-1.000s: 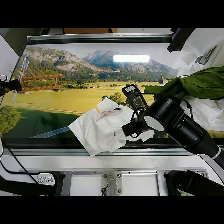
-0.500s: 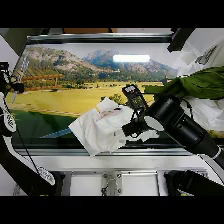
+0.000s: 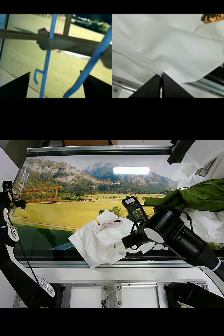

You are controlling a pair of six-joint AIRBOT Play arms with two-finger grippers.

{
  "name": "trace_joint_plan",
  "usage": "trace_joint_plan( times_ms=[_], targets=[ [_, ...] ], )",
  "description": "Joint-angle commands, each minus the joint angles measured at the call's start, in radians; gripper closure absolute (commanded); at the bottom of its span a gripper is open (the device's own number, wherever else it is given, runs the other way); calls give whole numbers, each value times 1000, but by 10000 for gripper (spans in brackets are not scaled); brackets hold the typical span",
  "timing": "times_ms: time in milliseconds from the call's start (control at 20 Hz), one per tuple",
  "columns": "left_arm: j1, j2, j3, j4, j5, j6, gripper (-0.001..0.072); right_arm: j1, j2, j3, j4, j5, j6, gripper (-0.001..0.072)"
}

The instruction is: Fold the clothes and pants, and hang the long-sleeved shirts on hangers.

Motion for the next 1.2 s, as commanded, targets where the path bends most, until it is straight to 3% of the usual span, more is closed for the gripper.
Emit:
trace_joint_plan(
  times_ms=[0, 50, 100, 800, 850, 900, 950, 1150],
  targets=[
    [3, -19, -2, -3, 24, 9, 3, 1, 0, 0, 0, 0, 0, 695],
    [3, -19, -2, -3, 25, 9, 72, 1, 0, 0, 0, 0, 0, 695],
    [3, -19, -2, -3, 27, 9, 97, 1, 0, 0, 0, 0, 0, 695],
    [8, -19, -2, -10, 66, -26, 100, 1, 0, 0, 0, 0, 0, 695],
    [8, -19, -2, -10, 66, -26, 123, 1, 0, 0, 0, 0, 0, 695],
    [8, -19, -2, -10, 62, -26, 363, 1, 0, 0, 0, 0, 0, 695],
    [8, -19, -2, -10, 61, -26, 462, 1, 0, 0, 0, 0, 0, 695],
    [8, -19, -2, -10, 63, -40, 465, 1, 0, 0, 0, 0, 0, 695]
  ],
)
